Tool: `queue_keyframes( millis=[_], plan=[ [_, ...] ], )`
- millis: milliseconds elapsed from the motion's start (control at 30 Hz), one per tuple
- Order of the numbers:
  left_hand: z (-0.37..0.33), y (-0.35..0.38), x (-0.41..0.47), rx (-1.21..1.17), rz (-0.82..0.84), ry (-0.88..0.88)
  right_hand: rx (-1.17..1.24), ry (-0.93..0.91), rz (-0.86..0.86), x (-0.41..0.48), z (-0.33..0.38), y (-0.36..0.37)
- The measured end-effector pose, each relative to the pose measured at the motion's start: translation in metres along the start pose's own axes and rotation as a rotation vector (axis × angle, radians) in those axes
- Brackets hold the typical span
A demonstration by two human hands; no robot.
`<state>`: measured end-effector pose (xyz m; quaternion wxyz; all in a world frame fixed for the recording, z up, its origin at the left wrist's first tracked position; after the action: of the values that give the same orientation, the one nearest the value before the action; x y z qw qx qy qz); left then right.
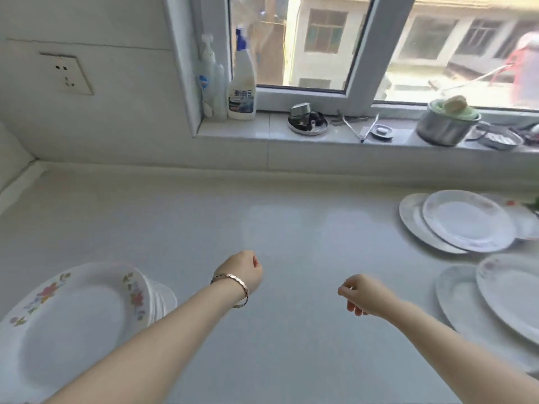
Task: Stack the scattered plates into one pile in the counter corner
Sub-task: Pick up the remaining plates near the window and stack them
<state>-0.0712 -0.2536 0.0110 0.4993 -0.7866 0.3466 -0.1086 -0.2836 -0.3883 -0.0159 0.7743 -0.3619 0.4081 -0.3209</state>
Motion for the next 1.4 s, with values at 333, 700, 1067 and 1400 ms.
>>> queue_keyframes(
  millis=[333,700,1067,1400],
  plan=[
    [-0.222,0.175,-0.011,-0.003,0.273,0.138,0.096,0.189,-0.159,0.019,-0.227,-0.123],
    [-0.371,0.342,-0.057,-0.265,0.498,-0.253,0.212,0.332,-0.248,0.037,-0.421,-0.217],
    [-0.411,0.396,-0.08,-0.737,0.446,-0.697,0.281,0.39,-0.422,0.039,-0.475,-0.246],
    [-0.393,0.338,-0.059,-0.873,0.274,-0.627,0.206,0.364,-0.574,0.05,-0.475,-0.264]
  ],
)
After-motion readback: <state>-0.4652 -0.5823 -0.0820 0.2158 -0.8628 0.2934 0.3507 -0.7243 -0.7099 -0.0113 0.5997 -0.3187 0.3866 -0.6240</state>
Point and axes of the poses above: each hand's wrist, its own x-axis towards the middle knuckle, its own y-axis out of the palm, z = x × y, the point moved 6 cm from there along x, towards the middle knuckle, and after that the axes turned 15 degrees about -z, right-handed, at the moved point
